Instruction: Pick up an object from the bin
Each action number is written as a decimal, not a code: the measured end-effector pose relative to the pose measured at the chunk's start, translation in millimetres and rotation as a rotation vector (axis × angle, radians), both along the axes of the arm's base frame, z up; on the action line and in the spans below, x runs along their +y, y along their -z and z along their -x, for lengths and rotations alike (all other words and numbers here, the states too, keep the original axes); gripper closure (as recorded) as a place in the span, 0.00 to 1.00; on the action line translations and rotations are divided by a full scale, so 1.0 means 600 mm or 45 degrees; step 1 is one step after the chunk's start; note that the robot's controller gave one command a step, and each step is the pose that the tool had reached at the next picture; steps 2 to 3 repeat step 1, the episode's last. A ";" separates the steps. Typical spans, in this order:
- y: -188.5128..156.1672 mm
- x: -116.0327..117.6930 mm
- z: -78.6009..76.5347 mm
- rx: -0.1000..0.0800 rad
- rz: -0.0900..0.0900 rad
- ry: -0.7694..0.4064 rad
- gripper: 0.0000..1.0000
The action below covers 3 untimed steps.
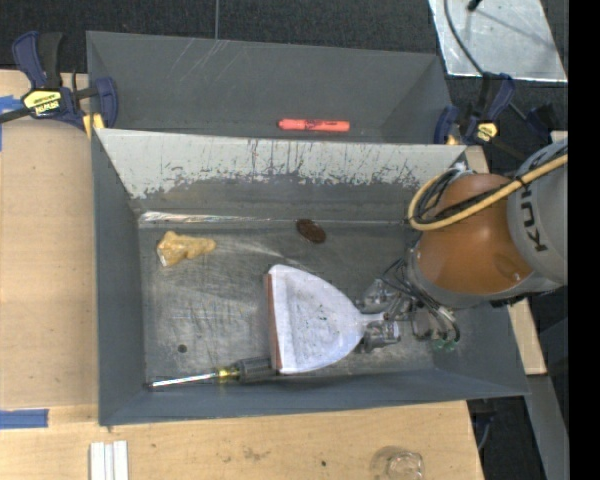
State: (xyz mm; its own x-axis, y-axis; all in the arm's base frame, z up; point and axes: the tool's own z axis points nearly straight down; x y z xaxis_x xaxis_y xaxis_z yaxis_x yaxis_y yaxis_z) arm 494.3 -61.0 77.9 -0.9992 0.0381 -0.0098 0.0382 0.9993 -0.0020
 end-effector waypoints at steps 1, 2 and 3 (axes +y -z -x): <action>-0.206 -0.006 0.009 0.010 -0.002 -0.041 1.00; -0.206 -0.006 0.009 0.010 -0.002 -0.041 1.00; -0.206 -0.006 0.009 0.010 -0.002 -0.041 1.00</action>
Offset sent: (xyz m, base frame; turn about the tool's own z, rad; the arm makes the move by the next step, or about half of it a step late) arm 0.0000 0.0000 0.0000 0.0000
